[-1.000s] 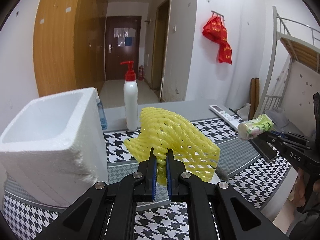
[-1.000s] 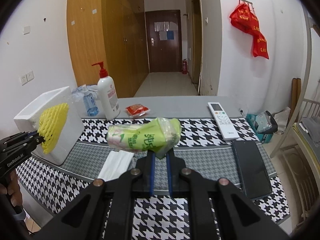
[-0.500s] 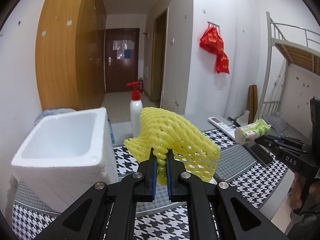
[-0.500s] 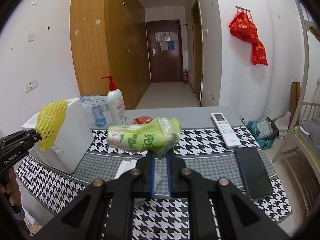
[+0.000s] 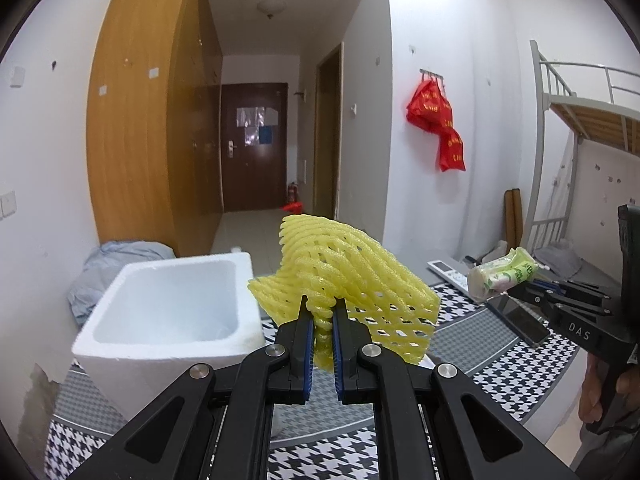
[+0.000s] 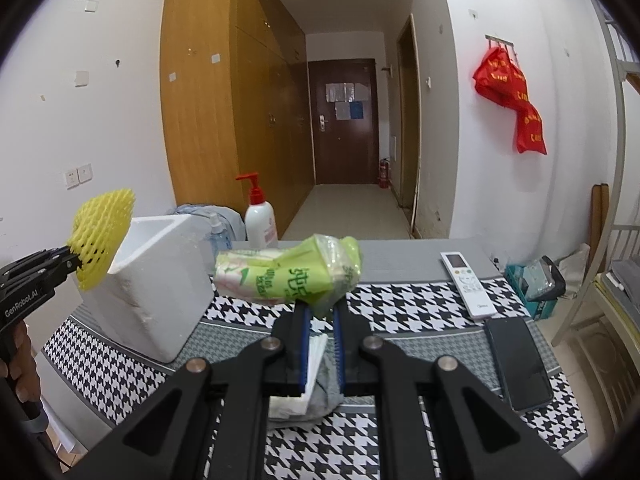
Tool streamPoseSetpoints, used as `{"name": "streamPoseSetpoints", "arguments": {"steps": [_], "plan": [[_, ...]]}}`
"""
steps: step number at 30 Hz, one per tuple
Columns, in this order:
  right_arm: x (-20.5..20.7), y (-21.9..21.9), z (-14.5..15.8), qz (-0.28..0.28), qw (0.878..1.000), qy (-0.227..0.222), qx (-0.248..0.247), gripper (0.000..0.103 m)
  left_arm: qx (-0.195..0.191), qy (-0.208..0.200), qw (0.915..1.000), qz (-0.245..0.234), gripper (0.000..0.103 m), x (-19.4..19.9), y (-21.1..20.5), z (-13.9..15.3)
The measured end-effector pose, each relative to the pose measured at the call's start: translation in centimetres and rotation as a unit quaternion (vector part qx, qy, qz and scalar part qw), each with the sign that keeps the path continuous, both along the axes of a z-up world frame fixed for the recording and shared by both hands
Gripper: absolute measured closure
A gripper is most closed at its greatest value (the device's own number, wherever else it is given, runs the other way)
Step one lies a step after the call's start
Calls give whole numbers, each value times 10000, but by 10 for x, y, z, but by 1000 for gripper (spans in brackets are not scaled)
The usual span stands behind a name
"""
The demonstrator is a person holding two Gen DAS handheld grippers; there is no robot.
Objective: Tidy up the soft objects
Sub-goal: 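Lift the yellow mesh with the left gripper while the right gripper carries the green packet toward the box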
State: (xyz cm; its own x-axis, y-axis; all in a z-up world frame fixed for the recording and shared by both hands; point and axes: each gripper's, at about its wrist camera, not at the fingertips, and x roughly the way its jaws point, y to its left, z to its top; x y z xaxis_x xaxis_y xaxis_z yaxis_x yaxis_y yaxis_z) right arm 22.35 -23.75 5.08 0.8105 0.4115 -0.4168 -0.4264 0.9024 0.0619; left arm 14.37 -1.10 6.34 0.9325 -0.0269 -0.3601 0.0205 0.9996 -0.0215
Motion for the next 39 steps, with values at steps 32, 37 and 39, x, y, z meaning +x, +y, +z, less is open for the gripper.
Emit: {"name": "streamPoseSetpoints", "arguments": {"steps": [32, 37, 39], "plan": [[-7, 81, 14, 934, 9953, -250, 52, 90, 31, -260, 9958, 879, 95, -22, 66, 16], [-7, 93, 15, 1085, 9937, -271, 41, 90, 43, -242, 9943, 1039, 95, -23, 76, 15], [-7, 97, 16, 1124, 9933, -274, 32, 90, 47, -229, 9939, 1076, 95, -22, 80, 15]]}}
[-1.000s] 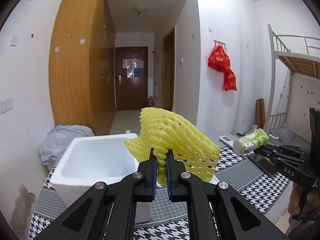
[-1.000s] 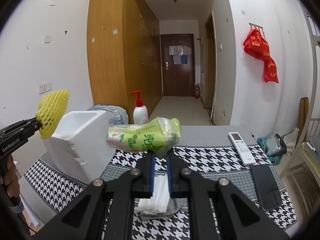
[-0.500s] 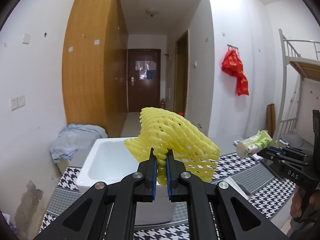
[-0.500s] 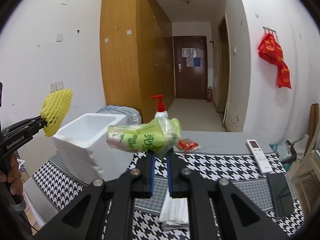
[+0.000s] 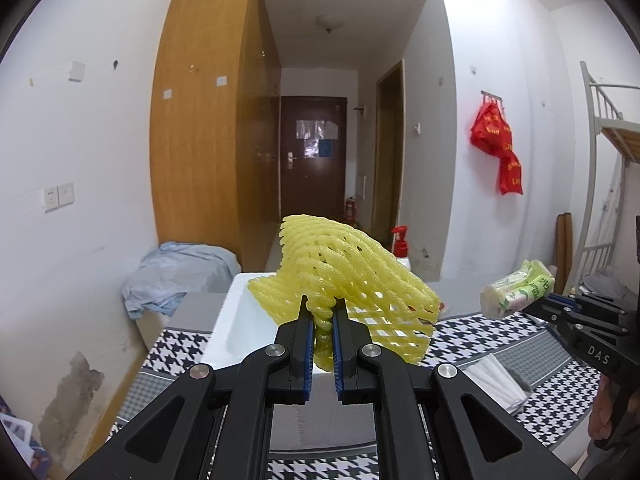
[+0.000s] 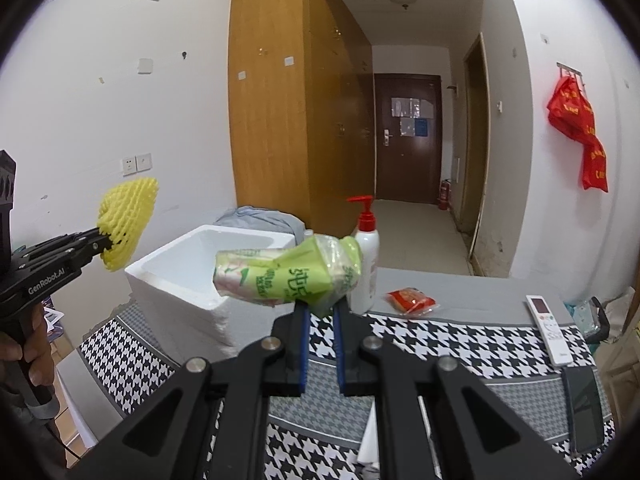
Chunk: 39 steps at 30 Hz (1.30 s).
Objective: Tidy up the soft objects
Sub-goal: 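Lift the yellow mesh with the left gripper while the right gripper carries the green packet toward the box, then lower the yellow mesh into the white foam box and open the left gripper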
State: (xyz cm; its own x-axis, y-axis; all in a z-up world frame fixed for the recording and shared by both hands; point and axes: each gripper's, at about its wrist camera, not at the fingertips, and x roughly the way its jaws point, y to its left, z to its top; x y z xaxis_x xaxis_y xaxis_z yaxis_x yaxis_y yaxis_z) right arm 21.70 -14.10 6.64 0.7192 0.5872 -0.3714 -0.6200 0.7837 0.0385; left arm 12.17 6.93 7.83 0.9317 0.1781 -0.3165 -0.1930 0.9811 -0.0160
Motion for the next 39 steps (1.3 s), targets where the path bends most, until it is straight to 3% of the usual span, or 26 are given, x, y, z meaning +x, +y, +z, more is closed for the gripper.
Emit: {"name": "streamPoseSetpoints", "arguments": {"steps": [27, 30, 32, 34, 35, 37, 39], "plan": [[21, 32, -4, -113, 9997, 111, -187, 90, -208, 284, 9994, -8, 95, 51, 35, -15], [21, 35, -4, -139, 9996, 93, -233, 90, -227, 364, 9991, -52, 85, 55, 36, -19], [21, 37, -4, -139, 9996, 108, -243, 90, -223, 407, 9989, -44, 70, 57, 38, -21], [22, 39, -4, -143, 9995, 111, -251, 90, -225, 387, 9990, 37, 49, 56, 41, -21], [22, 40, -4, -142, 9995, 111, -258, 90, -235, 377, 9990, 37, 44, 55, 42, -21], [22, 41, -4, -139, 9995, 99, -266, 90, -251, 363, 9990, 11, 16, 54, 44, -21], [21, 42, -4, -133, 9995, 92, -268, 90, -243, 274, 9993, 53, 13, 51, 45, -20]]}}
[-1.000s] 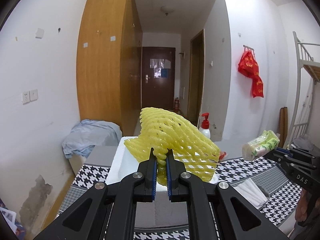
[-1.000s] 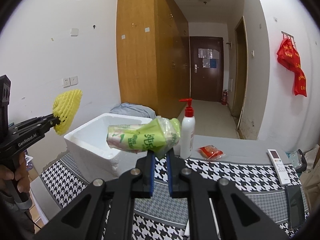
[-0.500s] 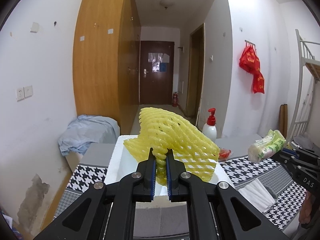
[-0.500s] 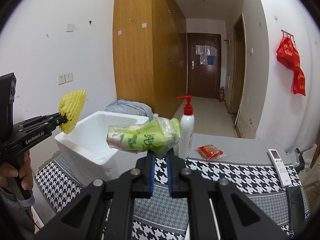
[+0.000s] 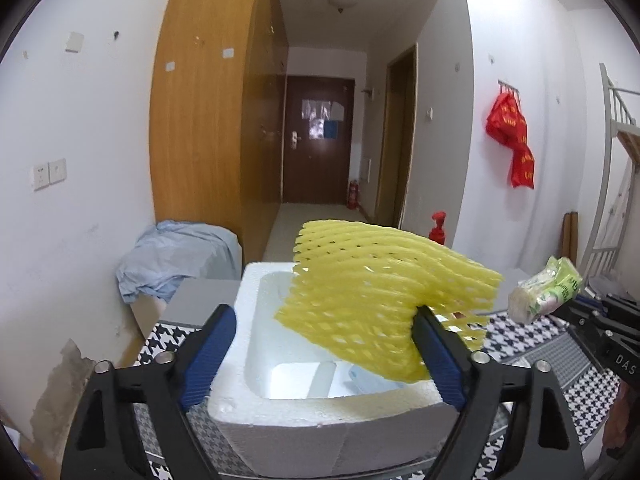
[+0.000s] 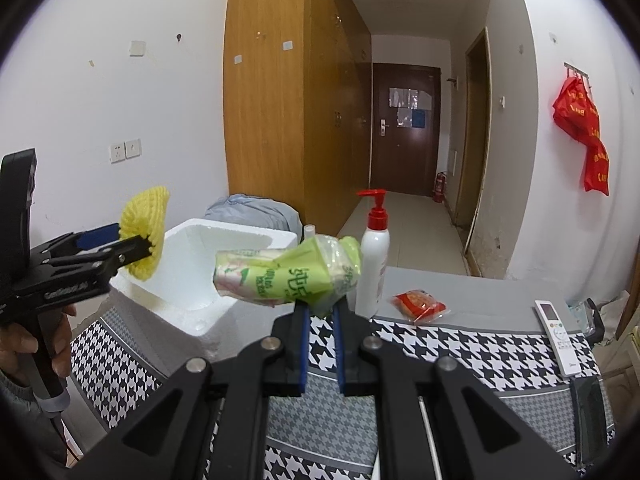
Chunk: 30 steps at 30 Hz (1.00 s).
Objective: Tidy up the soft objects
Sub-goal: 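Lower the yellow mesh into the white foam box and open the left gripper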
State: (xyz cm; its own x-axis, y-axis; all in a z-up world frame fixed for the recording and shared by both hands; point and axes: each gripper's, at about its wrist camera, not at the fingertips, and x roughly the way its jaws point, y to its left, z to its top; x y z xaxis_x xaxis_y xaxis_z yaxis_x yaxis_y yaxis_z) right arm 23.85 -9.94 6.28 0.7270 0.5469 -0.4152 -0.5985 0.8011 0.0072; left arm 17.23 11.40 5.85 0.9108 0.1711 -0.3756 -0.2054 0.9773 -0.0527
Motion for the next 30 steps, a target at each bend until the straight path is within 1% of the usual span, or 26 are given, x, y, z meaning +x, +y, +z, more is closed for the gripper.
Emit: {"name": "streamPoseSetpoints", "arguments": {"steps": [4, 6, 8, 10, 13, 17, 30], "plan": [[0, 1, 0, -13, 10000, 8, -23, 90, 105, 180, 9998, 43, 10, 5, 1, -2], [0, 2, -1, -7, 10000, 4, -23, 90, 55, 260, 9996, 27, 10, 8, 2, -4], [0, 3, -1, -13, 10000, 10, -29, 90, 36, 249, 9997, -42, 10, 8, 2, -4], [0, 3, -1, -19, 10000, 6, -29, 89, 95, 250, 9996, -30, 10, 6, 2, -6], [0, 5, 0, -13, 10000, 6, -23, 90, 40, 247, 9997, -22, 10, 6, 5, -6], [-3, 8, 2, 47, 10000, -27, -14, 89, 81, 265, 9996, -1, 10, 7, 4, -6], [-12, 34, 12, 485, 9987, -176, -43, 89, 61, 253, 9996, 51, 10, 4, 5, -6]]}}
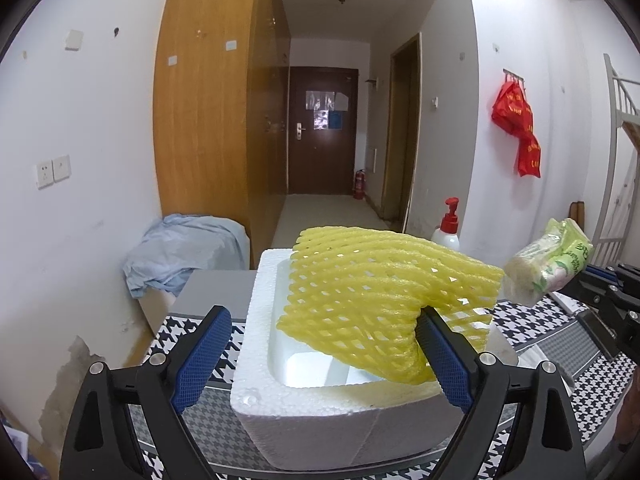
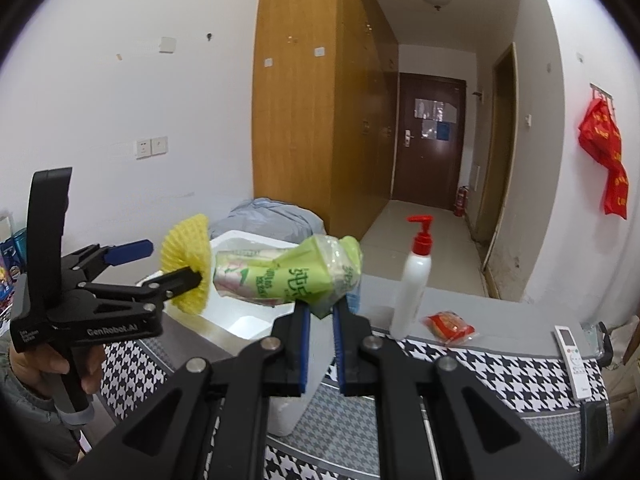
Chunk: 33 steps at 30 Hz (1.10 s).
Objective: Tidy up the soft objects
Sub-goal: 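Lower the yellow mesh into the white foam box and open the left gripper, then lower the green packet into the box and open the right gripper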
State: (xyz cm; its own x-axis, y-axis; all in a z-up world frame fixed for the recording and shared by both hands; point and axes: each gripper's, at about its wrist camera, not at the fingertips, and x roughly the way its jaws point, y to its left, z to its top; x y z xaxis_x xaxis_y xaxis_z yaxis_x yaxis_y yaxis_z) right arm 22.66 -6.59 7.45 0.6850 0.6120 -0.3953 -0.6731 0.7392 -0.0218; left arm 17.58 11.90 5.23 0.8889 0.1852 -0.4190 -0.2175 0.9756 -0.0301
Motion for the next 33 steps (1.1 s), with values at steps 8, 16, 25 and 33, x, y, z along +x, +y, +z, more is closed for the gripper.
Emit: {"name": "streamPoseSetpoints", "arguments": {"steps": [8, 16, 25, 33], "plan": [[0, 14, 2, 221, 9997, 18, -51, 89, -1, 21, 10000, 73, 10, -4, 2, -1], [-5, 22, 8, 405, 9992, -35, -8, 89, 14, 88, 9999, 141, 10, -4, 8, -3], [-14, 35, 10, 614, 9980, -136, -83, 89, 12, 66, 9999, 74, 10, -3, 12, -4], [-3, 52, 3, 585, 9979, -16, -274, 89, -29, -74, 9999, -77, 10, -12, 16, -2]]}}
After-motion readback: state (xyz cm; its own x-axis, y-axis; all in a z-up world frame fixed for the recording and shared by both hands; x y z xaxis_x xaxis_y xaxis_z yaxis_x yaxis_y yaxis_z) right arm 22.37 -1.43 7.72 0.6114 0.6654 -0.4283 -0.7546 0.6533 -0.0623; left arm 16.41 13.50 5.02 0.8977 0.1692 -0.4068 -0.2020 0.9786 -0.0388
